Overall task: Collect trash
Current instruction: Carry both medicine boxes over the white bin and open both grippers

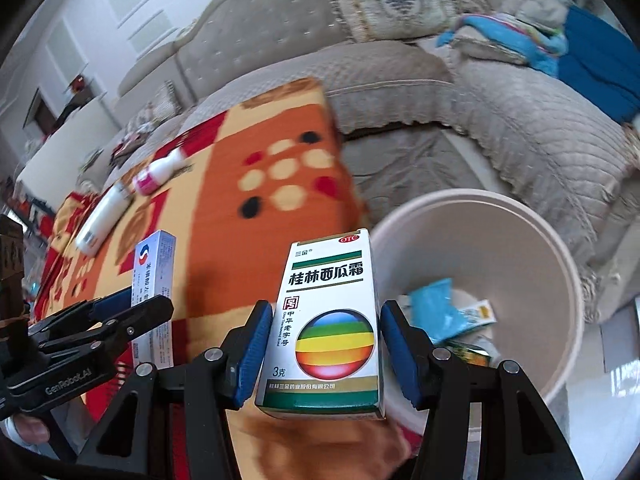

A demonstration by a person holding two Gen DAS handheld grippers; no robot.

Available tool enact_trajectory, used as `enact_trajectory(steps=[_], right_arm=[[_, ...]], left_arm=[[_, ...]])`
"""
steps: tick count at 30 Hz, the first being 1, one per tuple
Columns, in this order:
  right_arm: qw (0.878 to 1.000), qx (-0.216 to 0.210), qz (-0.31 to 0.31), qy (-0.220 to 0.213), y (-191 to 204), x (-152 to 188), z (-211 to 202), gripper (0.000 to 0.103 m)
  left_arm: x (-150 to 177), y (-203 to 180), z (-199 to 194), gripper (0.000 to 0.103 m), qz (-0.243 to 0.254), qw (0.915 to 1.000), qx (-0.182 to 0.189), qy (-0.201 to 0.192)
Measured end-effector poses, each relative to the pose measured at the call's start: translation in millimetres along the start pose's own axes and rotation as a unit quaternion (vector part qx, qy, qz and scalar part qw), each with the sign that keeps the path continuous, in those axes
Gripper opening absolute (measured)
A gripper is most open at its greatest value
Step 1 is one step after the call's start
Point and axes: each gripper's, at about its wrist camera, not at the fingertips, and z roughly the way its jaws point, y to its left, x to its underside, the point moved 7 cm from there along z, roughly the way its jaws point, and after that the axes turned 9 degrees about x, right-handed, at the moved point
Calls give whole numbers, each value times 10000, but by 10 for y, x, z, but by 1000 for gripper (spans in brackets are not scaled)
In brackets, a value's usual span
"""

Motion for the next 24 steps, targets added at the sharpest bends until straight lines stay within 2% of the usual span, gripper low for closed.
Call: enact_trajectory(steps=[6, 11, 24], right_arm=[[9993, 218, 300, 23, -440, 17, 30, 54], [9980, 330, 529, 119, -741, 56, 140, 54], [9948, 477, 835, 339, -1050, 205, 288, 54]], left_arm=[[-80, -414, 250, 54, 249, 9994, 188, 140], [-110, -590, 462, 54, 270, 9988, 272, 302], [-159, -910, 711, 55, 317, 9966, 602, 456]])
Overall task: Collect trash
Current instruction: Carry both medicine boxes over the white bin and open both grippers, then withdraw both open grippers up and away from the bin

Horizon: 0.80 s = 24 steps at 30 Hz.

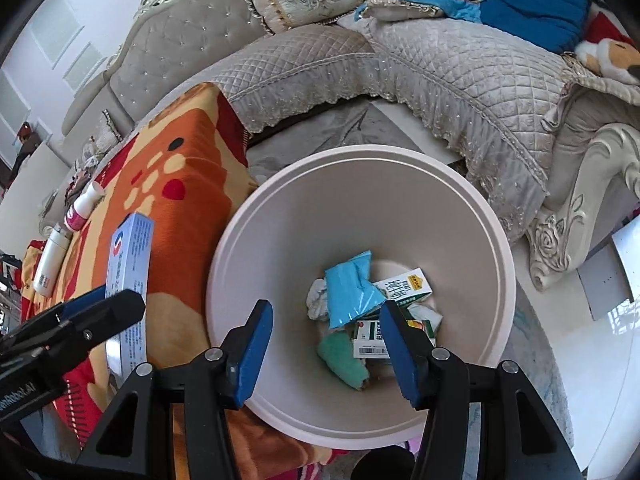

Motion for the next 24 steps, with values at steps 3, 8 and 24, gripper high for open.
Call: enact_trajectory(steps=[3, 8, 24], right_arm=[[10000, 73, 22, 28, -58, 16, 11, 54], [9999, 112, 73, 37, -120, 16, 9, 57], [9996, 193, -68, -171, 8, 84, -158, 61]], left_arm=[[-23, -24, 29, 55, 25, 10000, 24, 8], [-47, -58, 42, 58, 11, 9998, 190, -11], [37, 91, -212, 64, 63, 9992, -136, -367]])
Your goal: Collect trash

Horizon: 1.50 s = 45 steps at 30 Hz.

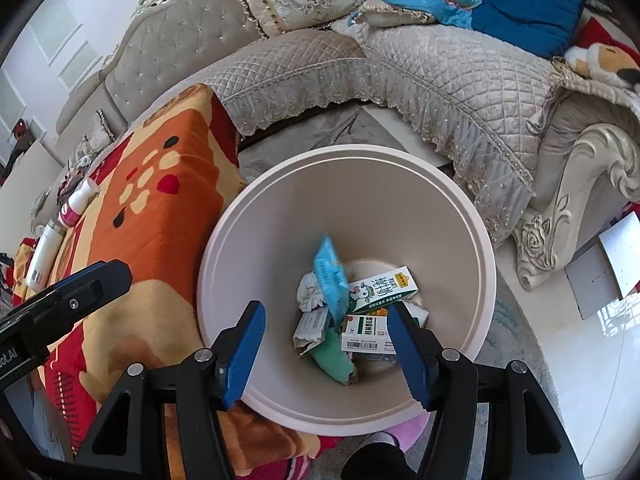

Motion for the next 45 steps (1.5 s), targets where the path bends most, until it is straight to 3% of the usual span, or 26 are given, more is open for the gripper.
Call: enact_trajectory(steps=[14, 17, 24, 30, 45], right_arm=[[9956, 127, -225, -901, 494, 12, -604, 62], [9937, 162, -223, -1085, 555, 23, -727, 70], [9881, 210, -209, -1509, 659, 56, -1016, 71], [9794, 419, -330, -1949, 746, 83, -1193, 80], [9708, 567, -182, -2322, 762, 111, -1349, 81]], left_arm=[[177, 237, -699, 64, 180, 9946, -426, -928], [205, 244, -825, 64, 253, 9927, -482, -1076], [251, 257, -1078, 64, 323, 9867, -604, -1473], [268, 266, -1234, 64, 429, 9797, -707, -1826], [310, 297, -1291, 64, 433, 9768, -683, -1981]])
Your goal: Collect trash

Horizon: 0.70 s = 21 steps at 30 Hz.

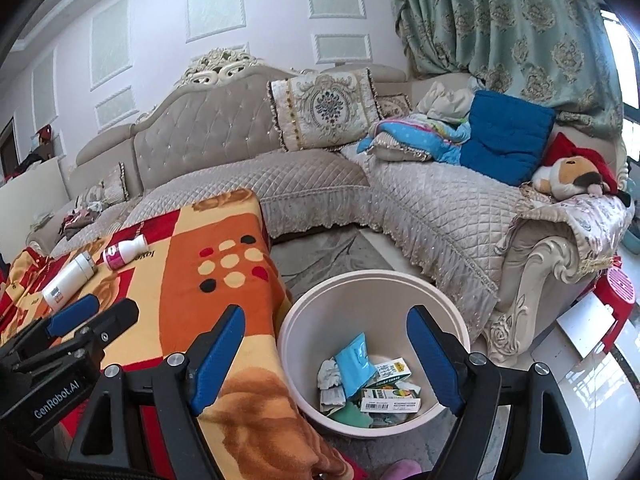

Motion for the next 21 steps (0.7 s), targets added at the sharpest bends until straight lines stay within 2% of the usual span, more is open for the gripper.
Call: enact_trajectory(steps=[21], right_arm=[[9999, 96, -21, -115, -1, -26, -17, 83]], left_arm=[[-4, -14, -2, 64, 65, 9999, -61, -97]])
